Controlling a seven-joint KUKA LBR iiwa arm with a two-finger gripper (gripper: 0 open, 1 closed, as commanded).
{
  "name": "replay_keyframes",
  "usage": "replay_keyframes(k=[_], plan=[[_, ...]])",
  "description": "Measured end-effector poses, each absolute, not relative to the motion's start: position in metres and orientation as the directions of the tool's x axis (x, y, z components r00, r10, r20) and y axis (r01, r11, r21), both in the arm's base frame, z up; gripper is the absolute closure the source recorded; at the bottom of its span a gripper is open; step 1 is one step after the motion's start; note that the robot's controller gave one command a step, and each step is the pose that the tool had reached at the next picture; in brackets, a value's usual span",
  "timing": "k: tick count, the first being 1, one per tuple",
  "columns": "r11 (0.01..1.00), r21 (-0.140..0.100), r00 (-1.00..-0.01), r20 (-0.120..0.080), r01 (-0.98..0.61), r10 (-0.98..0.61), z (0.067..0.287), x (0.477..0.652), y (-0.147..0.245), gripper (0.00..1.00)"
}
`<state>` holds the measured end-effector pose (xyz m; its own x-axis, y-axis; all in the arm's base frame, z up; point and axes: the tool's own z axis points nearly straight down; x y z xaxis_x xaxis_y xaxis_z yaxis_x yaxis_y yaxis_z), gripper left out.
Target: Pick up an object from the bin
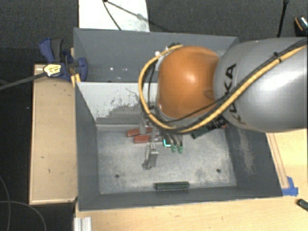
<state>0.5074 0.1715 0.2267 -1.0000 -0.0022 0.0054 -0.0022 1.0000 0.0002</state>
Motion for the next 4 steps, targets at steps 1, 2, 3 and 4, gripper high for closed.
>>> replay_keyframes(k=[1,2,3,4], plan=[[0.962,-0.002,-0.962,-0.005,-0.274,-0.274,0.216,0.539,0.119,0.0],[0.997,-0.001,-0.997,0.001,-0.076,-0.076,0.169,0.572,0.077,0.0],[0.992,0.0,-0.992,0.001,-0.126,-0.126,0.173,0.553,0.091,0.0],[0.997,0.0,-0.997,-0.008,-0.072,-0.072,0.191,0.594,0.077,0.0]])
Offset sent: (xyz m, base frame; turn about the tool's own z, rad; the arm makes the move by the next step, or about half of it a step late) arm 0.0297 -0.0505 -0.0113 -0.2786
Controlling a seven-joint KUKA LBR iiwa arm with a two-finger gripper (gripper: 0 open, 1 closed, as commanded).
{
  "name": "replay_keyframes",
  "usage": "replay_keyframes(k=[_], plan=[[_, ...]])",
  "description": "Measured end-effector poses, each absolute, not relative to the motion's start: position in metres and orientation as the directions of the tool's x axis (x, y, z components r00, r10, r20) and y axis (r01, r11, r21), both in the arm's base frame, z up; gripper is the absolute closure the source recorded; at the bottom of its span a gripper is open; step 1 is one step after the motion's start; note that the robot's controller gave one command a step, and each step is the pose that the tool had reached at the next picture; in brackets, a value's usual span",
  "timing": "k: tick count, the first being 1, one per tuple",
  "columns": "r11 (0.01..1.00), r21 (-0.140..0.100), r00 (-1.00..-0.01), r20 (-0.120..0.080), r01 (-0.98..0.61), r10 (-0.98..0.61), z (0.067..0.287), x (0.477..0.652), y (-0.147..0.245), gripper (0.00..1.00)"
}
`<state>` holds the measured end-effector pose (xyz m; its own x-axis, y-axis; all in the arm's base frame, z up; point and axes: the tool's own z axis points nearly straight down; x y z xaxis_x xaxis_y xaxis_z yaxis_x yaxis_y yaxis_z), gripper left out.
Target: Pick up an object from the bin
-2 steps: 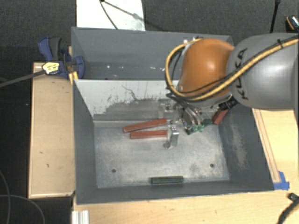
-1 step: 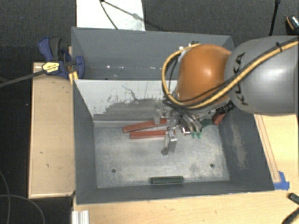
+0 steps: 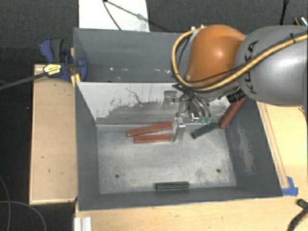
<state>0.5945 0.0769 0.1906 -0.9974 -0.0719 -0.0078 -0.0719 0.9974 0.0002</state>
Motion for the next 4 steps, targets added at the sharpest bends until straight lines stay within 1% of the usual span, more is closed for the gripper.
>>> replay_keyframes(k=[1,2,3,4], plan=[[0.983,0.002,-0.983,0.004,-0.183,-0.183,0.066,0.586,0.125,0.0],[0.994,-0.001,-0.994,0.0,-0.108,-0.108,0.07,0.573,0.081,0.0],[0.994,0.001,-0.994,-0.002,-0.108,-0.108,0.071,0.574,0.084,1.0],[0.983,-0.001,-0.983,-0.011,-0.184,-0.184,0.215,0.572,0.06,1.0]])
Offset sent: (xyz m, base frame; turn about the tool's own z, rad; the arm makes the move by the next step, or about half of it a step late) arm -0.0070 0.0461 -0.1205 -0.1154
